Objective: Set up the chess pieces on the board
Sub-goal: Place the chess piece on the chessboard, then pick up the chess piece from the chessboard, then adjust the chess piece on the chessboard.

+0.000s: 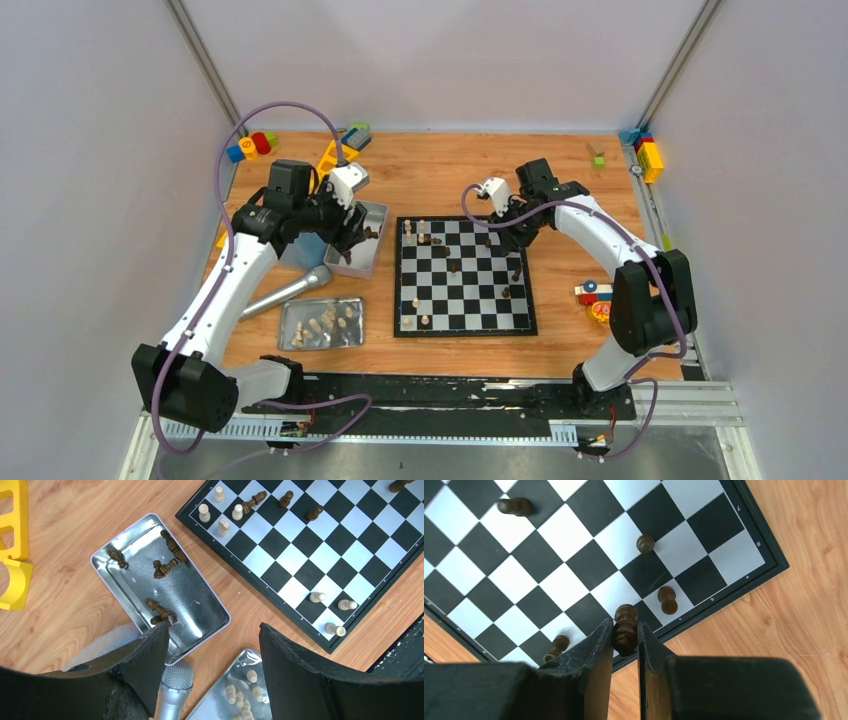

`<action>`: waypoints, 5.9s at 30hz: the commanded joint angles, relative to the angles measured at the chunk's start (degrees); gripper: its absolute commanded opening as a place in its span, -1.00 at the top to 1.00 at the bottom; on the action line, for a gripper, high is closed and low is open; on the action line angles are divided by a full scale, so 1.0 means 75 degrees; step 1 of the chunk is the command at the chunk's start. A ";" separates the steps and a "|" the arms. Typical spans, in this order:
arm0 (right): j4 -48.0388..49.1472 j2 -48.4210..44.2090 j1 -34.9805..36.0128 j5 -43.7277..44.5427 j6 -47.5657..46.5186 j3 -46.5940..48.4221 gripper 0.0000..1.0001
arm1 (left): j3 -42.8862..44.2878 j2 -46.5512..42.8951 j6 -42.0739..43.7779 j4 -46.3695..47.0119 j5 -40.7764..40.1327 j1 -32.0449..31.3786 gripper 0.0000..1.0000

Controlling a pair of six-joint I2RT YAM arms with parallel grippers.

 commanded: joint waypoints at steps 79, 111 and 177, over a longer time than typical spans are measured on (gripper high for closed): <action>0.0822 0.1876 0.1532 -0.0667 0.0876 0.2322 -0.03 | -0.0468 -0.0175 -0.0214 0.0694 -0.0394 0.0064 -0.48; 0.0914 0.3828 0.2015 -0.0469 0.0551 0.3248 0.19 | -0.0904 -0.0720 0.0202 0.0392 -0.0511 0.0120 -0.49; 0.0447 0.1000 0.0572 0.0053 0.0455 0.2168 1.00 | -0.1310 0.1477 0.1428 0.1276 -0.0147 -0.3309 -0.21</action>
